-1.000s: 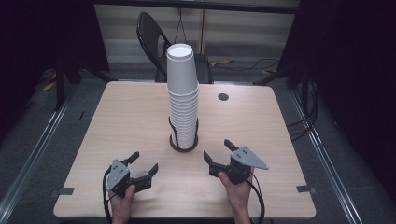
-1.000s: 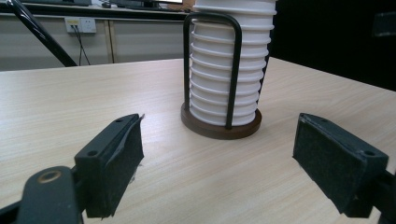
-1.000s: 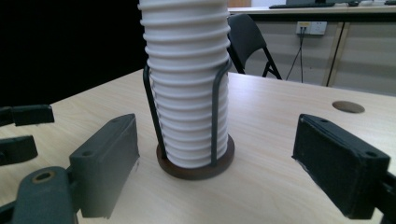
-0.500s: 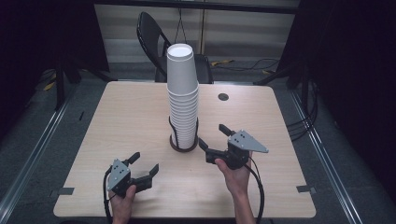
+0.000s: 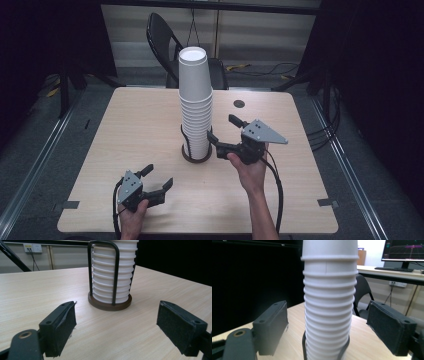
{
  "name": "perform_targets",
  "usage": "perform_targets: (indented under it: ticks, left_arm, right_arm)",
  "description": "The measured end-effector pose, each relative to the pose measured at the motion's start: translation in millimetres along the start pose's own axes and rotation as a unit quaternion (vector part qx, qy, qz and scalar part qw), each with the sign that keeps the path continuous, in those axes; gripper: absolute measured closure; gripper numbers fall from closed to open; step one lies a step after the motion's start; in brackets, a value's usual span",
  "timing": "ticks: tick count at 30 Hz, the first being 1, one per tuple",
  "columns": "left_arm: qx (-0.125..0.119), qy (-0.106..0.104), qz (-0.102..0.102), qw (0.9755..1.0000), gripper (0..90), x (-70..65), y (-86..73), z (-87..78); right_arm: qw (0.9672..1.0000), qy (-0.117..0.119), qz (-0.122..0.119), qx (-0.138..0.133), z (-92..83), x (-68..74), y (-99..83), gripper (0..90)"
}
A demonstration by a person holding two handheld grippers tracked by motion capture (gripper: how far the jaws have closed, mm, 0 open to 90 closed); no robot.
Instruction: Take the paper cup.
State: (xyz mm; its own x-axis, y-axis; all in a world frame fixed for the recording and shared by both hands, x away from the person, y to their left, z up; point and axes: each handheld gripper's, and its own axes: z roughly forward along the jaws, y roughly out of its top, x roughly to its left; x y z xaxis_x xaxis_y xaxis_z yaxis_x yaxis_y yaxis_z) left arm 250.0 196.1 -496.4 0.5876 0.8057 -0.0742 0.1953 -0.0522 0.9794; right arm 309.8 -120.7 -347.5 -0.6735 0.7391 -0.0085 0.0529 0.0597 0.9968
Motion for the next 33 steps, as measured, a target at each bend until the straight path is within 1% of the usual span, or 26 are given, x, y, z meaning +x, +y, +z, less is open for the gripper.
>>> perform_targets:
  ticks: [2, 3, 4, 5, 6, 7, 8, 9, 11, 12, 14, 15, 17, 18, 20, 21, 23, 28, 30, 31, 32, 33]
  left_arm:
    - [-0.001, 0.0, 0.002, 1.0, 15.5, 0.0, 0.0, -0.3]
    - [-0.003, -0.005, 0.0, 1.0, 15.6, 0.3, -0.2, -0.7]
    - [-0.003, -0.004, -0.002, 1.0, 15.5, 1.0, -0.3, -0.9]
    - [-0.003, -0.004, -0.002, 1.0, 15.5, 1.0, -0.3, -0.9]
    - [-0.005, -0.006, -0.007, 0.9999, 15.5, 1.1, -0.4, -1.0]
    - [-0.005, -0.006, -0.007, 0.9999, 15.5, 1.1, -0.4, -1.0]
    - [-0.006, -0.005, -0.006, 0.9999, 15.5, 1.2, -0.5, -1.2]
    - [-0.006, -0.005, -0.003, 1.0, 15.5, 1.3, -0.4, -1.3]
    - [-0.006, -0.002, -0.002, 1.0, 15.5, 1.1, -0.4, -1.3]
    - [-0.004, -0.003, 0.0, 1.0, 15.5, 0.4, -0.4, -0.9]
    - [-0.003, 0.0, 0.001, 1.0, 15.5, -0.1, -0.3, -0.8]
    - [-0.002, 0.005, 0.003, 1.0, 15.4, -0.8, -0.2, -0.4]
    - [-0.002, 0.006, 0.001, 1.0, 15.4, -0.6, -0.2, -0.3]
    - [-0.004, 0.008, 0.001, 1.0, 15.5, 0.4, -0.2, -0.9]
    - [-0.004, 0.009, -0.001, 0.9999, 15.5, 0.3, -0.2, -0.8]
    - [-0.003, 0.009, -0.004, 1.0, 15.5, 0.0, -0.2, -0.4]
    - [0.0, 0.012, 0.002, 0.9999, 15.6, -0.6, 0.1, 0.0]
    - [-0.002, 0.014, 0.0, 0.9999, 15.7, 0.2, 0.1, 0.2]
    - [-0.003, 0.015, -0.007, 0.9999, 15.7, 0.5, -0.2, -0.4]
    - [-0.003, 0.015, -0.007, 0.9999, 15.7, 0.5, -0.2, -0.4]
    - [-0.005, 0.015, -0.009, 0.9998, 15.7, 0.8, -0.3, -0.5]
    - [-0.005, 0.015, -0.009, 0.9998, 15.7, 0.8, -0.3, -0.5]
  right_arm:
    - [1.0, 0.002, 0.0, 0.0, 1.5, -0.8, 3.6, 14.3]
    - [1.0, 0.004, 0.0, -0.002, 2.8, -1.6, 7.2, 14.3]
    - [1.0, 0.007, -0.004, -0.006, 5.4, -2.2, 14.7, 13.7]
    - [1.0, 0.007, -0.004, -0.006, 5.4, -2.2, 14.7, 13.7]
    - [0.9999, 0.01, -0.009, -0.01, 8.4, -2.2, 22.3, 13.1]
    - [0.9999, 0.01, -0.009, -0.01, 8.4, -2.2, 22.3, 13.1]
    - [0.9998, 0.015, -0.009, -0.011, 11.7, -2.5, 29.6, 13.0]
    - [0.9997, 0.019, -0.01, -0.015, 13.3, -2.9, 33.0, 13.0]
    - [0.9996, 0.021, -0.009, -0.016, 14.9, -3.0, 36.4, 12.9]
    - [0.9994, 0.024, -0.015, -0.019, 19.2, -2.1, 44.0, 12.9]
    - [0.9994, 0.024, -0.016, -0.018, 20.8, -1.8, 46.6, 12.9]
    - [0.9993, 0.026, -0.021, -0.018, 25.8, -1.9, 54.1, 12.9]
    - [0.9993, 0.026, -0.022, -0.018, 27.3, -2.3, 56.6, 12.9]
    - [0.9991, 0.028, -0.024, -0.019, 32.9, -4.5, 63.9, 12.9]
    - [0.9992, 0.028, -0.023, -0.017, 35.0, -5.4, 66.1, 12.9]
    - [0.9992, 0.03, -0.024, -0.015, 39.9, -7.8, 70.2, 12.9]
    - [0.9992, 0.033, -0.02, -0.012, 48.0, -11.5, 76.0, 12.8]
    - [0.9993, 0.032, -0.018, -0.012, 59.0, -16.4, 84.7, 12.6]
    - [0.9991, 0.037, -0.012, -0.016, 63.4, -18.6, 87.8, 12.6]
    - [0.9991, 0.037, -0.012, -0.016, 63.4, -18.6, 87.8, 12.6]
    - [0.9987, 0.047, -0.008, -0.015, 67.9, -19.6, 90.8, 12.7]
    - [0.9987, 0.047, -0.008, -0.015, 67.9, -19.6, 90.8, 12.7]
